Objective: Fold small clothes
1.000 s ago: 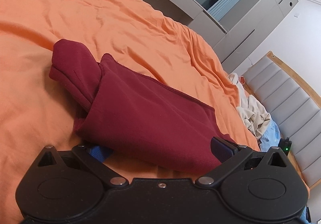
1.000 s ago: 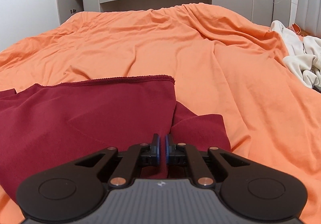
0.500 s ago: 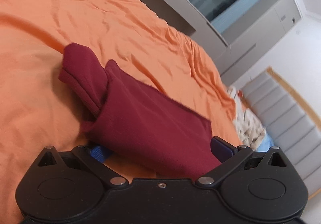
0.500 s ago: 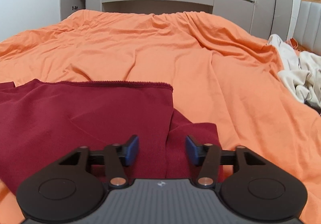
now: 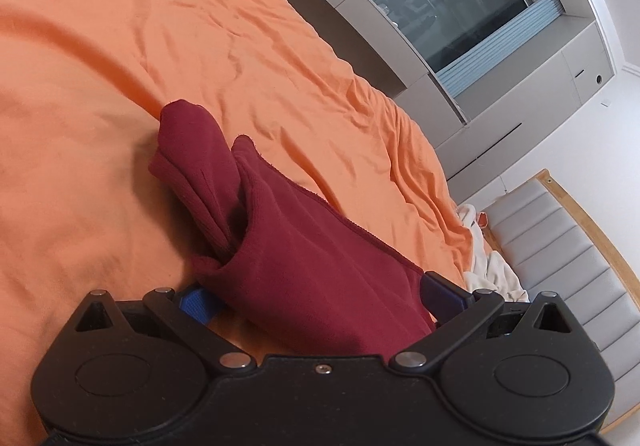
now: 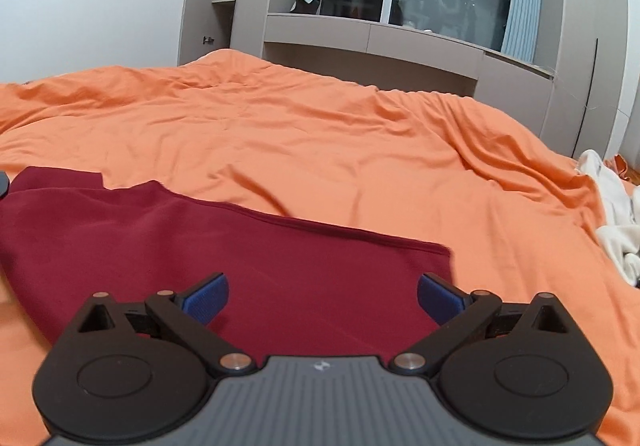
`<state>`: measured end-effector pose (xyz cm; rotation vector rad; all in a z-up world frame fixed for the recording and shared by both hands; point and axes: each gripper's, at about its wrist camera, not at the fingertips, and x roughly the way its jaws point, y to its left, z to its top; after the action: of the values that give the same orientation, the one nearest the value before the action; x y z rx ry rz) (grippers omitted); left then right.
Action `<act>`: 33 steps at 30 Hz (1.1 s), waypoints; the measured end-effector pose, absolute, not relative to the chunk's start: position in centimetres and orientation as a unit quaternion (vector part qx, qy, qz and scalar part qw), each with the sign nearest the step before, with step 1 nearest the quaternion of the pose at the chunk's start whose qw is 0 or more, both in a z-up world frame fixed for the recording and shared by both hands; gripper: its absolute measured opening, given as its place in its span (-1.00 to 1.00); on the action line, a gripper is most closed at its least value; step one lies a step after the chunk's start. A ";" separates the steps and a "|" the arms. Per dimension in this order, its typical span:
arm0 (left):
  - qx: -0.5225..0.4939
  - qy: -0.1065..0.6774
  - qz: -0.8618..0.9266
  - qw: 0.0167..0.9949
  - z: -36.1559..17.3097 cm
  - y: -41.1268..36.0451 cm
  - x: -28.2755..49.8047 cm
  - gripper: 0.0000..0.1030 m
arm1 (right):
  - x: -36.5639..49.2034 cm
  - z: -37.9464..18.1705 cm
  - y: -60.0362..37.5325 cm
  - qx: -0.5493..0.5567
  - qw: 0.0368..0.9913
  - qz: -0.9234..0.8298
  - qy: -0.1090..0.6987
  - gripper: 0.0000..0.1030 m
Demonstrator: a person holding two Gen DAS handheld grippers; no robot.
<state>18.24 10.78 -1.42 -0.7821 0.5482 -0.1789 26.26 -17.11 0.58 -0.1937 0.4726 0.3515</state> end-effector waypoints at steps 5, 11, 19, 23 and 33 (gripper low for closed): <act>-0.372 0.265 -0.086 0.885 -1.5 10.7 18.3 0.98 | 26.1 -1.0 -14.4 -0.125 0.943 0.188 0.243 1.00; -0.369 0.268 -0.089 0.886 -1.5 10.7 18.4 0.99 | 25.3 -3.2 -15.0 -0.096 0.946 0.179 0.251 1.00; -0.356 0.274 -0.088 0.889 -1.4 10.4 18.8 0.99 | 24.9 -3.4 -15.5 -0.084 0.948 0.180 0.247 1.00; -0.351 0.275 -0.088 0.891 -1.5 10.4 18.9 0.99 | 24.9 -3.4 -15.5 -0.083 0.948 0.180 0.247 1.00; -0.336 0.276 -0.084 0.897 -1.5 9.8 18.9 0.99 | 24.9 -3.4 -15.5 -0.083 0.949 0.180 0.247 1.00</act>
<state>18.92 9.75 -1.55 -0.6964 0.5712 -0.1750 24.87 -15.50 -3.43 -0.1685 0.5030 0.3662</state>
